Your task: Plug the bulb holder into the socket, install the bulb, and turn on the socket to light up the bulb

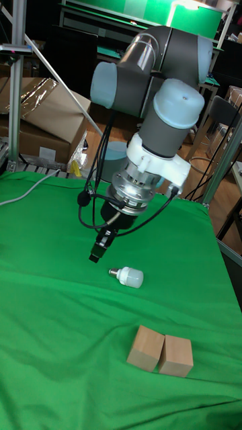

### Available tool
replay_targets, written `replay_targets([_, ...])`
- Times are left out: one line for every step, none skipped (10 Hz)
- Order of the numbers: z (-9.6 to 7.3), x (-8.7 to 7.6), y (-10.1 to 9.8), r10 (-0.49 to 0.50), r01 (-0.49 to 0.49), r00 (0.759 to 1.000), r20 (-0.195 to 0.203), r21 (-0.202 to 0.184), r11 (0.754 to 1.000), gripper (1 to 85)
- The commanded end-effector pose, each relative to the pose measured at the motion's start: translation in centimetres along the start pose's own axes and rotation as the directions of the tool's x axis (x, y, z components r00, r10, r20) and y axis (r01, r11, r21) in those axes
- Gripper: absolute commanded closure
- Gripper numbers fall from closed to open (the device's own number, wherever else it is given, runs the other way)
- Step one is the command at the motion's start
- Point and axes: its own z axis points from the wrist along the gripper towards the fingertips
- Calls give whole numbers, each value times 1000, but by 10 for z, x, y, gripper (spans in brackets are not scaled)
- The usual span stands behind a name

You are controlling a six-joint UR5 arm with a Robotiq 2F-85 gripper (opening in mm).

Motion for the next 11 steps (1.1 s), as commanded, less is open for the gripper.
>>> replay_targets([-6, -37, 32, 82, -82, 997, -14, -69, 994, 497])
replay_targets([-4, -56, 31, 128, -128, 992, -16, -25, 991, 560])
replay_targets([0, -70, 36, 131, -131, 991, -15, -22, 991, 557])
replay_targets([1, -85, 40, 97, -97, 995, 8, -26, 995, 453])
replay_targets([3, -92, 43, 76, -76, 997, 8, -23, 997, 323])
replay_targets([4, -85, 36, 66, -66, 998, -9, 1, 998, 317])
replay_targets([3, -73, 29, 50, -48, 997, -53, 30, 998, 383])
replay_targets([2, -67, 19, -1, 6, 997, -76, 67, 998, 380])
replay_targets([2, -70, 17, -22, 27, 997, -67, 74, 997, 347])
replay_targets([3, -74, 21, -34, 37, 998, -52, 57, 998, 283])
replay_targets([3, -77, 25, -38, 40, 998, -53, 43, 998, 270])
